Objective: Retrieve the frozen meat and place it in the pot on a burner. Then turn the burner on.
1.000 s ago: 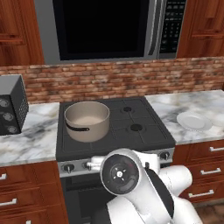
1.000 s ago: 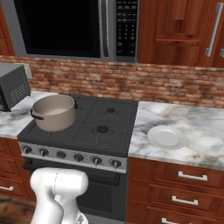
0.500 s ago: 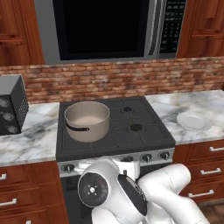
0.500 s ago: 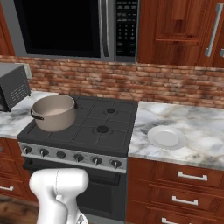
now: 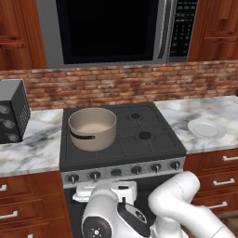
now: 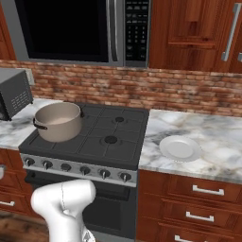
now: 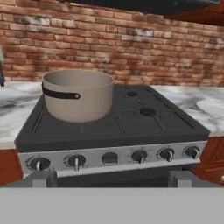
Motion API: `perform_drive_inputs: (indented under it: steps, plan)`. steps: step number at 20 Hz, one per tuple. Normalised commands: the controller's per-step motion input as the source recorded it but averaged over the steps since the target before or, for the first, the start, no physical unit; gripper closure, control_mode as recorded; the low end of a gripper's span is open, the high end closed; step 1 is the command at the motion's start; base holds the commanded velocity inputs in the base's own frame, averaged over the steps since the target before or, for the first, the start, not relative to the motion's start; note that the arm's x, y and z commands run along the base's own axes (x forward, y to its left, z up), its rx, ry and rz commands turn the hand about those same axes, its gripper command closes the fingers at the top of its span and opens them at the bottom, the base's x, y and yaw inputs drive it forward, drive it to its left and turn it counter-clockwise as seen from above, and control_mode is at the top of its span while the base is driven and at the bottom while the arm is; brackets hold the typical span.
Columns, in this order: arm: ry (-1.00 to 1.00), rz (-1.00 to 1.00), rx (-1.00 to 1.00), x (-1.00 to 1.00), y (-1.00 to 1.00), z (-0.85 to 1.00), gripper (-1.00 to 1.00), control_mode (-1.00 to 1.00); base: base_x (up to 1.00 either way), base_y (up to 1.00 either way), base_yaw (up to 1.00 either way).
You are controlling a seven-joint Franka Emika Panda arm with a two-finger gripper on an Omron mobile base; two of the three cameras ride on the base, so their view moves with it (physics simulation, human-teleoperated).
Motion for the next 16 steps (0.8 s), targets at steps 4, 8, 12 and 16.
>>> perform_drive_inputs:
  steps: [4,8,12,16]
  plan:
    - [-0.3,0.2,0.04,0.26,0.0,-0.66,-1.0,-1.0,0.0,0.0,0.0]
    - [-0.29,0.18,0.0,0.04,0.12,-0.44,-1.0,-1.0,0.0,0.0,0.0]
    - [-0.05,0.0,0.0,0.08,0.14,-0.06,-1.0,-1.0,0.0,0.0,0.0]
    - [-0.01,-0.06,0.0,0.19,0.29,-0.12,-1.0,-1.0,0.0,0.0,0.0]
